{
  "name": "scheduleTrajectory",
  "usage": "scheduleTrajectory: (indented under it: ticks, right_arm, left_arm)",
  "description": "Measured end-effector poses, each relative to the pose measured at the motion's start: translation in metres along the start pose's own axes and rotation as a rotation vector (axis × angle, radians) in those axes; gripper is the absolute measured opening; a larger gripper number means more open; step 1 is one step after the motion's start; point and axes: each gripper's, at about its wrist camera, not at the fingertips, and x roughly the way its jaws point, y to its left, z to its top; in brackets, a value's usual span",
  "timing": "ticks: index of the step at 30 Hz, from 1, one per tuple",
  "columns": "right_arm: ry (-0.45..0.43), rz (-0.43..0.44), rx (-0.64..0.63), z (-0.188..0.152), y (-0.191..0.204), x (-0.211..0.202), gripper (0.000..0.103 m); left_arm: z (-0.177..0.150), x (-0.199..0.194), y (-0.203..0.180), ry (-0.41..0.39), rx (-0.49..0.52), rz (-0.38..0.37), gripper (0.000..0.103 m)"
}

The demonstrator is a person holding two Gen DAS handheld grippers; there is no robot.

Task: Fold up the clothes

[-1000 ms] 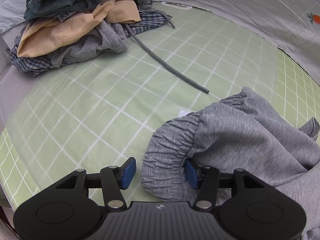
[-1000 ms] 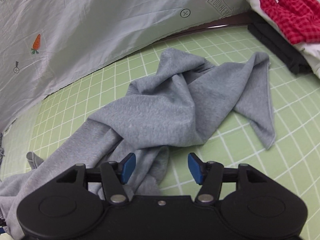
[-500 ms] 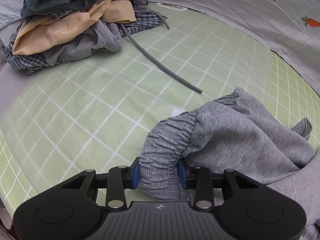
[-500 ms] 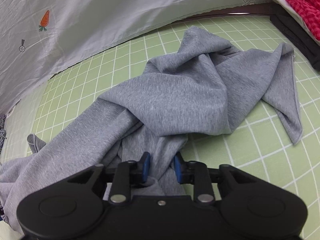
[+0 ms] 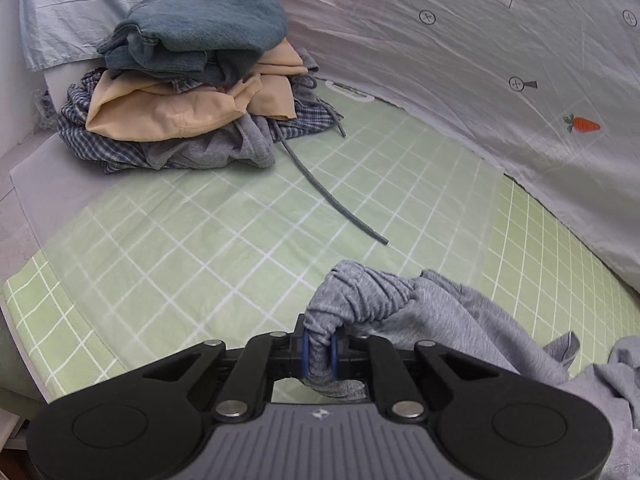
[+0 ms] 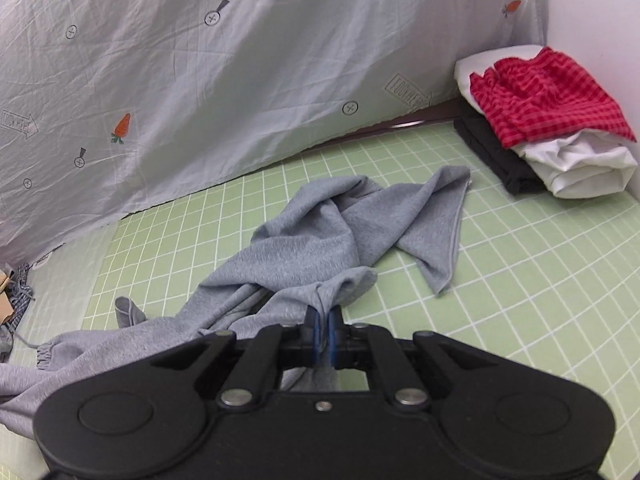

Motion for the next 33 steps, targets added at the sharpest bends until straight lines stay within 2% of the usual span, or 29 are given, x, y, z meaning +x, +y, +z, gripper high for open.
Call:
scheduleTrajectory:
  ticks: [4,7,10,13,19,20,21,22,23,24,25,28,33]
  right_arm:
    - [-0.065,-0.069,-0.042,0.0,-0.012,-0.033,0.004]
    - [-0.038,-0.146,-0.033,-0.012,-0.029,-0.032,0.004]
    - [-0.034,-0.158,0.017,-0.021,-0.045,-0.038,0.004]
    - [-0.068,-0.203,-0.034,-0.018,-0.045,-0.047,0.003]
    - [-0.12,-0.186,-0.094,0.0,-0.037,-0.047,0.003]
    - [-0.105,-0.182,-0.107,0.001,-0.034,-0.04,0.004]
    - [-0.085,-0.187,-0.115,0.0,-0.03,-0.032,0.005]
    - [-0.063,-0.196,-0.123,-0.001,-0.026,-0.025,0.009]
    - [-0.041,-0.21,-0.135,-0.004,-0.022,-0.018,0.015]
    - [-0.018,-0.225,-0.148,-0.008,-0.017,-0.011,0.029]
    - [-0.006,-0.236,-0.158,-0.013,-0.013,-0.008,0.037]
    - [0.028,-0.235,-0.159,-0.03,-0.006,-0.007,0.041]
    - [0.111,-0.221,-0.113,-0.059,-0.006,-0.004,0.048]
  left_arm:
    - [-0.002,-0.018,0.003,-0.038,-0.005,0.015,0.011]
    - [-0.01,-0.019,0.006,-0.023,-0.009,0.016,0.011]
    - [-0.017,-0.022,0.01,-0.008,-0.011,0.007,0.011]
    - [-0.016,-0.029,0.012,-0.028,-0.008,0.013,0.011]
    - [0.008,-0.031,0.004,-0.098,0.009,-0.014,0.011]
    - [0.011,-0.025,0.001,-0.092,0.017,-0.008,0.013]
    - [0.012,-0.018,-0.003,-0.068,0.022,-0.001,0.019]
    - [0.012,-0.011,-0.006,-0.036,0.026,0.007,0.022]
    - [0.013,-0.004,-0.009,-0.004,0.03,0.015,0.022]
    - [0.009,0.0,-0.011,0.017,0.034,0.013,0.022]
    - [0.004,0.001,-0.013,0.032,0.037,0.005,0.025]
    - [-0.019,0.003,-0.015,0.083,0.044,-0.009,0.037]
    - [-0.057,0.007,-0.009,0.208,0.022,-0.032,0.04]
